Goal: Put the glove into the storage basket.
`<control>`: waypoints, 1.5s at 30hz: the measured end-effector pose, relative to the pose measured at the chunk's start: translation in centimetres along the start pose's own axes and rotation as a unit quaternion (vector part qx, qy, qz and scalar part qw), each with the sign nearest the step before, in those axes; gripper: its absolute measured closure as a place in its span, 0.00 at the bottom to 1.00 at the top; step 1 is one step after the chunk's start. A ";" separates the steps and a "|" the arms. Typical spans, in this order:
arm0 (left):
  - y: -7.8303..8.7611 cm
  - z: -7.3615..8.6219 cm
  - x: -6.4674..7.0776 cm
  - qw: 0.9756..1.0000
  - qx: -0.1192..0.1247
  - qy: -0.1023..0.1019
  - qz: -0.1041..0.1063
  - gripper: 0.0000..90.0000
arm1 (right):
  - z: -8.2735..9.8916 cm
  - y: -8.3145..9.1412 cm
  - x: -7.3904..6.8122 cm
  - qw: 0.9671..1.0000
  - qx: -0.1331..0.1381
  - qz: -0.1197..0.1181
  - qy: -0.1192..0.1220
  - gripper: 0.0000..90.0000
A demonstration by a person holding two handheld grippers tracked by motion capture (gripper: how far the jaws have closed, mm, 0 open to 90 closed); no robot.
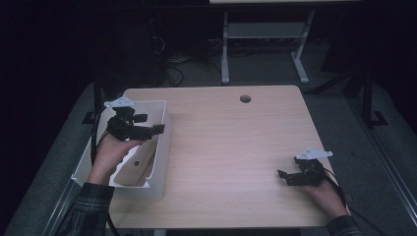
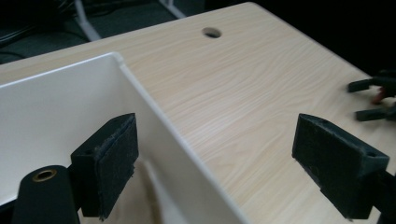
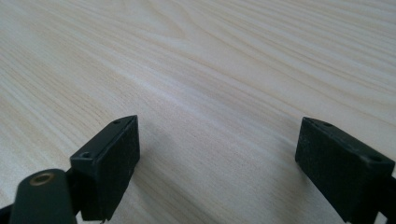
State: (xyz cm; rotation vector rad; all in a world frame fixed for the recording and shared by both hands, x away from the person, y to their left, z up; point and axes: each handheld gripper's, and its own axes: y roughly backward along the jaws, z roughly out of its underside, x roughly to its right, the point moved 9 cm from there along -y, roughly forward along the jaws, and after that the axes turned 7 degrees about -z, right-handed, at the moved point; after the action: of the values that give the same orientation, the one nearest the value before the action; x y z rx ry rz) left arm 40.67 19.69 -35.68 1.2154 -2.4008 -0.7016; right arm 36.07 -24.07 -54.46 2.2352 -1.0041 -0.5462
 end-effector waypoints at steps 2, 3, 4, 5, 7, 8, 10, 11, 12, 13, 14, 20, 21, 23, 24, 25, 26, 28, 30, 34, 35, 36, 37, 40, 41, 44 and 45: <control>-0.2 -0.3 0.8 1.000 0.000 -0.006 0.007 0.16 | 0.0 0.0 0.0 1.000 0.000 0.000 0.000 0.15; -0.3 -0.3 1.1 1.000 -0.001 -0.008 0.010 0.16 | 0.0 0.0 0.0 1.000 0.000 0.000 0.000 0.15; -0.4 -0.5 1.7 1.000 -0.002 -0.011 0.014 0.16 | 0.0 0.0 0.0 1.000 0.000 0.000 0.000 0.15; -0.6 -0.5 2.1 1.000 -0.003 -0.013 0.018 0.16 | 0.0 0.0 0.0 1.000 0.000 0.000 0.000 0.15; -1.0 -0.7 3.0 1.000 -0.003 -0.018 0.024 0.16 | 0.0 0.0 0.0 1.000 0.000 0.000 0.000 0.15; -1.2 -0.8 3.4 0.999 -0.005 -0.022 0.027 0.16 | 0.0 0.0 0.0 1.000 0.000 0.000 0.000 0.15; -1.6 -0.9 4.3 0.999 -0.005 -0.022 0.036 0.16 | 0.0 0.0 0.0 1.000 0.000 0.000 0.000 0.15; -1.9 -0.9 4.8 0.999 -0.006 -0.024 0.039 0.16 | 0.0 0.0 0.0 1.000 0.000 0.000 0.000 0.15; -2.1 -0.9 5.2 0.999 -0.007 -0.029 0.043 0.16 | 0.0 0.0 0.0 1.000 0.000 0.000 0.000 0.15; -2.4 -0.9 5.8 0.998 -0.007 -0.032 0.047 0.16 | 0.0 0.0 0.0 1.000 0.000 0.000 0.000 0.15; -2.6 -0.9 6.2 0.998 -0.006 -0.034 0.051 0.16 | 0.0 0.0 0.0 1.000 0.000 0.000 0.000 0.15; -3.9 -0.7 8.6 0.996 -0.010 -0.050 0.072 0.16 | 0.0 0.0 0.0 1.000 0.000 -0.001 0.001 0.15; -4.2 -0.6 9.1 0.996 -0.011 -0.054 0.076 0.16 | 0.0 0.0 0.0 1.000 0.000 -0.001 0.000 0.15; -4.9 -0.2 10.1 0.995 -0.014 -0.060 0.083 0.16 | 0.0 0.0 0.0 1.000 0.000 -0.001 0.002 0.15; -5.2 0.0 10.7 0.994 -0.016 -0.065 0.088 0.16 | 0.0 0.0 0.0 1.000 0.000 -0.001 0.003 0.15; -5.6 0.2 11.1 0.993 -0.018 -0.067 0.091 0.16 | 0.0 0.0 0.0 1.000 0.000 -0.002 0.003 0.15; -5.8 0.4 11.4 0.993 -0.018 -0.070 0.094 0.16 | 0.0 0.0 0.0 1.000 0.000 -0.002 0.003 0.15; -6.5 0.9 12.2 0.992 -0.023 -0.073 0.100 0.16 | 0.0 0.0 0.0 1.000 0.000 -0.002 0.003 0.15; -7.0 1.5 12.7 0.991 -0.027 -0.080 0.103 0.16 | 0.0 0.0 -0.1 1.000 0.000 -0.003 0.001 0.15; -8.3 2.8 13.8 0.990 -0.031 -0.086 0.106 0.16 | 0.0 0.0 -0.1 1.000 0.000 -0.004 0.001 0.15; -8.5 3.2 14.0 0.990 -0.033 -0.091 0.107 0.16 | 0.0 0.0 -0.1 1.000 0.000 -0.004 0.002 0.15; -8.8 3.6 14.2 0.989 -0.034 -0.090 0.108 0.16 | 0.0 0.0 -0.1 1.000 0.000 -0.004 0.002 0.15; -9.0 3.9 14.3 0.989 -0.036 -0.092 0.109 0.16 | 0.0 0.0 -0.1 1.000 0.000 -0.004 0.002 0.15; -9.9 5.2 14.6 0.988 -0.041 -0.100 0.107 0.16 | 0.0 0.0 -0.1 1.000 0.000 -0.005 0.003 0.15; -10.1 5.6 14.6 0.988 -0.041 -0.101 0.106 0.16 | 0.0 0.0 -0.1 1.000 0.000 -0.005 0.003 0.15; -10.8 6.7 14.6 0.988 -0.048 -0.104 0.106 0.16 | 0.0 0.0 -0.1 1.000 -0.001 -0.005 0.003 0.15; -11.1 7.2 14.5 0.987 -0.054 -0.112 0.104 0.16 | 0.0 0.0 -0.1 1.000 0.000 -0.005 0.003 0.15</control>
State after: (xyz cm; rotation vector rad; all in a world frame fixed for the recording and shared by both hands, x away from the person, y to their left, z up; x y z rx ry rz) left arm 35.80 4.11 -46.59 0.8677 -2.5825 -0.9296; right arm 35.99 -23.96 -54.46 2.2408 -0.9904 -0.5446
